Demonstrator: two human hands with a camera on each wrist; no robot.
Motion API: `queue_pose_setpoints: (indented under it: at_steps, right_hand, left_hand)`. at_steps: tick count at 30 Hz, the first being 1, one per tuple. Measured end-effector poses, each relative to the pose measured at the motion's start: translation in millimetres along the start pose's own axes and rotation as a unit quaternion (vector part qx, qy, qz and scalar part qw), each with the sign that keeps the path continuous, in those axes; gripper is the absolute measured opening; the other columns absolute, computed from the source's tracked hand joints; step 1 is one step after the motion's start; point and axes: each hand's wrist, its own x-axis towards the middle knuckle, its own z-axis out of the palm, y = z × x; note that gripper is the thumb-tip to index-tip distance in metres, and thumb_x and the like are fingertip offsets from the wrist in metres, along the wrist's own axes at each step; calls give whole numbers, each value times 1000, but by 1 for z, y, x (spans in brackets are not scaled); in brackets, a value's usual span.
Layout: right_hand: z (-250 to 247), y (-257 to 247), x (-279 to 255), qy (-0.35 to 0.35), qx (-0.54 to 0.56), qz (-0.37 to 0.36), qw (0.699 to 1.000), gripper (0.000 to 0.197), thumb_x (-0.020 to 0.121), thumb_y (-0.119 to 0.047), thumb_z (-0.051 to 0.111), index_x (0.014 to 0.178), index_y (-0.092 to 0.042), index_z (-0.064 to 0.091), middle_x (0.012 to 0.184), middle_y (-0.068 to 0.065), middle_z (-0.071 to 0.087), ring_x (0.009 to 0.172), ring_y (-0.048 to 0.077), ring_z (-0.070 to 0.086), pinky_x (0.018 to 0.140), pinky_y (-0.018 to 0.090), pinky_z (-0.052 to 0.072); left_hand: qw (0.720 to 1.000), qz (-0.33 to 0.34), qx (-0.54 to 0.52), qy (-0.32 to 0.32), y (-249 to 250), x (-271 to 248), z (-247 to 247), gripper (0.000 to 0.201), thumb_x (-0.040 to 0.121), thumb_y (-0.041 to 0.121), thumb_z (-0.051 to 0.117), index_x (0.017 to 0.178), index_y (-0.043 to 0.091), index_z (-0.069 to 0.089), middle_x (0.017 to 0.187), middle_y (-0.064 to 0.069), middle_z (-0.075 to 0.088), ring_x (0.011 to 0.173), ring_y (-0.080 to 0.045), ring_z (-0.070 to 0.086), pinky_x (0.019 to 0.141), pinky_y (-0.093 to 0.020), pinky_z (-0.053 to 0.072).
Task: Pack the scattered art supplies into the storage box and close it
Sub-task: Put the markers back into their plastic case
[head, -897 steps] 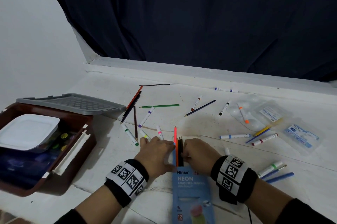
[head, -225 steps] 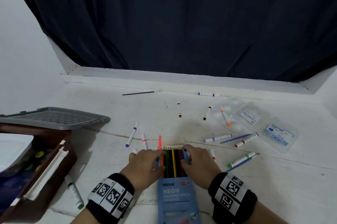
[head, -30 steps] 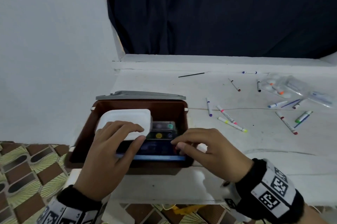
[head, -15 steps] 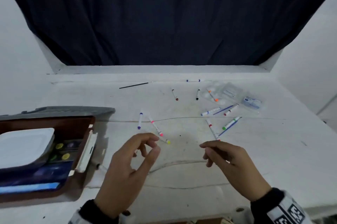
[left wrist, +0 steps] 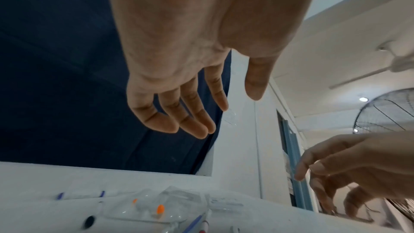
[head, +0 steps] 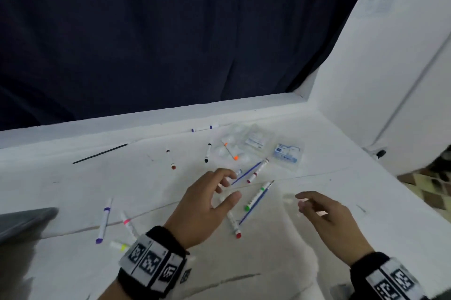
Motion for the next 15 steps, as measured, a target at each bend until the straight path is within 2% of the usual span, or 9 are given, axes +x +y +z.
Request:
queue_pose_setpoints:
  at_steps: [2, 4, 7, 10, 13, 15]
  right_hand:
    - [-11, 18, 22, 21, -66, -11, 998, 14, 92, -19, 65, 97, -32, 67, 81, -11, 69, 81, 6, 65, 68, 22, 47]
    - [-21, 36, 42, 16, -138, -4, 990, 17, 93, -23, 64, 108, -31, 65, 99, -9, 68, 88, 9, 63, 75, 21, 41]
    - [-34, 62, 69, -30, -221, 33, 974, 38, 95, -30, 60, 131, -18, 57, 128, -1, 60, 105, 17, 59, 88, 20, 37]
    - [-44, 78, 91, -80, -280, 52, 955, 50, 98, -39, 52, 143, -18, 45, 148, -1, 45, 133, 17, 45, 108, 21, 30]
    - [-52, 89, 105, -108, -303, 75, 944, 55, 99, -46, 46, 147, -20, 40, 152, -2, 39, 139, 14, 37, 111, 21, 24]
    - [-58, 97, 113, -116, -314, 75, 939, 56, 98, -50, 44, 146, -22, 41, 149, -5, 44, 135, 14, 43, 108, 23, 29]
  left_hand:
    - [998, 20, 37, -38, -4, 41, 17, 31, 88, 59, 54, 114, 43, 51, 107, 16, 57, 101, -5, 55, 92, -35, 48]
    - [994, 28, 84, -72, -3, 82, 35, 31, 90, 57, 54, 116, 41, 50, 112, 15, 56, 108, -9, 54, 98, -43, 44]
    - [979, 30, 156, -124, 5, 135, 63, 38, 94, 53, 53, 127, 35, 47, 126, 4, 54, 119, -20, 51, 104, -45, 39]
    - [954, 30, 240, -175, 10, 183, 95, 50, 96, 52, 51, 139, 31, 40, 139, -3, 47, 125, -28, 47, 105, -45, 36]
    - [920, 3, 320, -227, 12, 218, 125, 60, 96, 56, 46, 148, 29, 30, 150, -9, 35, 134, -31, 39, 109, -49, 33]
    - [899, -17, 359, -249, 12, 234, 143, 67, 96, 60, 43, 151, 28, 25, 154, -11, 29, 138, -33, 35, 110, -51, 31]
